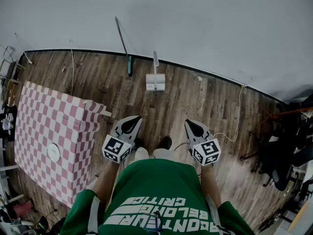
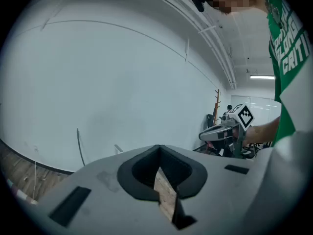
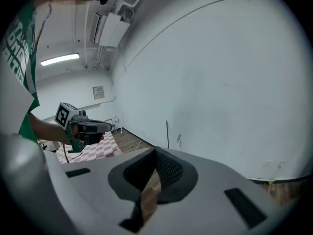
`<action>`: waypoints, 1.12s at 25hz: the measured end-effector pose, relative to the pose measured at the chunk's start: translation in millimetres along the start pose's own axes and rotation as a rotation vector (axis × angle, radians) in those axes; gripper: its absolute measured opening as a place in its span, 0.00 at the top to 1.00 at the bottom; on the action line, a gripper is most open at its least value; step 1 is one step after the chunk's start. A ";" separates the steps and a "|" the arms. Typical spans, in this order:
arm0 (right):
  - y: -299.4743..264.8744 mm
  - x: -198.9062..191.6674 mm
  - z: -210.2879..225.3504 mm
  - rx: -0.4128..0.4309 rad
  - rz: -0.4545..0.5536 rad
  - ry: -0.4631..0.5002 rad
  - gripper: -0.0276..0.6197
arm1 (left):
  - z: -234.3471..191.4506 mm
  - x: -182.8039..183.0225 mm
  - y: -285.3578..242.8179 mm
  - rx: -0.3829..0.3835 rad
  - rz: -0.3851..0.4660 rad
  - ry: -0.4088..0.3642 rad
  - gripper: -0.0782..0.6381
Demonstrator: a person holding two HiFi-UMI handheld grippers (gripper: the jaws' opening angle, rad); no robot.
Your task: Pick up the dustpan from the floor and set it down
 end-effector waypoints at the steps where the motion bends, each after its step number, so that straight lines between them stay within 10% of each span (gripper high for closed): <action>1: -0.7 1.0 -3.6 -0.001 0.001 0.005 0.95 | -1.7 0.5 1.9 -0.004 0.002 0.001 0.89; 28: -59.0 12.2 -40.3 -0.060 -0.013 -0.006 0.95 | -69.1 -13.5 10.0 -0.085 0.015 0.021 0.89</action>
Point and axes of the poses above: the fingertips, and each gripper's own axes: y backward along the fingers, z to its right, x out of its top, the point moved 8 cm from there along y, backward along the fingers, and after that the axes turned 1 degree about -x, right-handed, at the moved point
